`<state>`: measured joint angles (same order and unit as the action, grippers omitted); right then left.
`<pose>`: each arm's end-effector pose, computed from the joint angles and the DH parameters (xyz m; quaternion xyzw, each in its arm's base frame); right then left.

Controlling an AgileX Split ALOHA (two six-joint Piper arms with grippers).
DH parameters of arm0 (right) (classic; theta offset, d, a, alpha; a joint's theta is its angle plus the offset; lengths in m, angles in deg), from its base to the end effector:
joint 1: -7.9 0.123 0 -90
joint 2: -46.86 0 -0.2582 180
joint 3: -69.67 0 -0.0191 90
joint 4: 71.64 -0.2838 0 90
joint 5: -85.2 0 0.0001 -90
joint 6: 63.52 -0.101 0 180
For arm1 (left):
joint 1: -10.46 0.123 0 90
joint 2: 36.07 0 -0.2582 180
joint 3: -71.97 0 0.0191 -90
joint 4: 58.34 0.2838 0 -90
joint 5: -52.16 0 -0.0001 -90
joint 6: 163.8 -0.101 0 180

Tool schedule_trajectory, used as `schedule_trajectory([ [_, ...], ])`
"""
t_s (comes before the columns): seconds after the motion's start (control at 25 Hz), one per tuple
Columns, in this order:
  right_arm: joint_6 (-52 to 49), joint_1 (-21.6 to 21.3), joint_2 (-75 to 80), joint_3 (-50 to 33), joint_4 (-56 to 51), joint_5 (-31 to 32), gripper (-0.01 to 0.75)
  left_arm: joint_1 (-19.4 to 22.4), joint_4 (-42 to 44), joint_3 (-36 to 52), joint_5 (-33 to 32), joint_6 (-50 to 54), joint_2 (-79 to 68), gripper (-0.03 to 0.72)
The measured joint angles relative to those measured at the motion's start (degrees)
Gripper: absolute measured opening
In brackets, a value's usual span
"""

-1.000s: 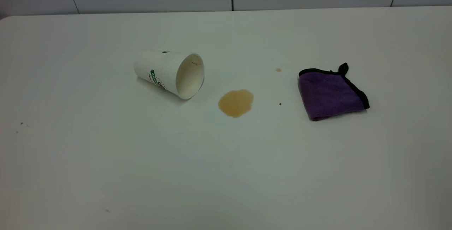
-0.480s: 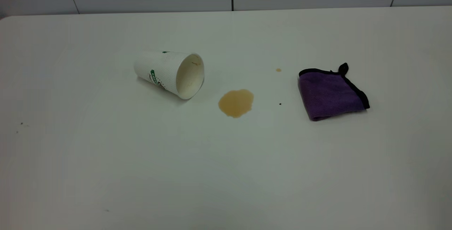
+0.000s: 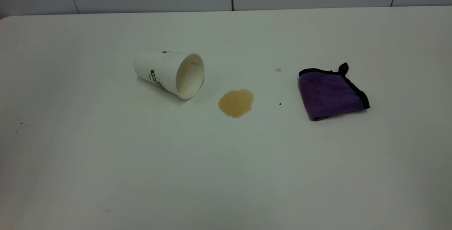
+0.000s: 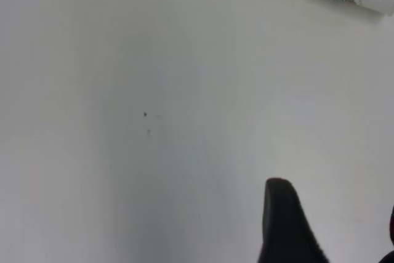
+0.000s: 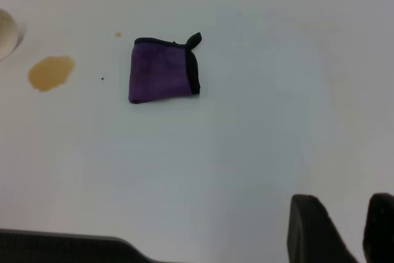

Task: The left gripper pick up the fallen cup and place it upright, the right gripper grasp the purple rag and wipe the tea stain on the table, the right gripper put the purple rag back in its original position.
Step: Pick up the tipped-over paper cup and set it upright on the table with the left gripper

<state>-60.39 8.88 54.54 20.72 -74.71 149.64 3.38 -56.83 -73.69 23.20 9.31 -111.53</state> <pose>0.0569 0.0059 0.2775 -0.0330 0.8697 0.0175 0.4921 0.2732 -0.0326 0.2188 0.1223 0.9279 0.0094 0.3522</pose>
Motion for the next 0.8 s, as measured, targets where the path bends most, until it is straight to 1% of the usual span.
schedule_trajectory([
  [0.2,0.00,0.00,0.00,0.00,0.00,0.00,0.241,-6.65,2.35,-5.27,3.16,0.54,-13.87,0.444],
  [0.36,0.00,0.00,0.00,0.00,0.00,0.00,0.241,-12.00,6.95,-10.69,4.55,4.15,-25.12,0.444],
  [0.52,0.00,0.00,0.00,0.00,0.00,0.00,0.241,-17.18,15.35,-18.22,4.66,11.81,-36.18,0.444],
  [0.72,0.00,0.00,0.00,0.00,0.00,0.00,0.241,-22.16,26.69,-29.49,4.43,26.00,-48.16,0.444],
  [0.8,0.00,0.00,0.00,0.00,0.00,0.00,0.241,-24.06,30.39,-33.77,3.80,29.84,-52.62,0.444],
])
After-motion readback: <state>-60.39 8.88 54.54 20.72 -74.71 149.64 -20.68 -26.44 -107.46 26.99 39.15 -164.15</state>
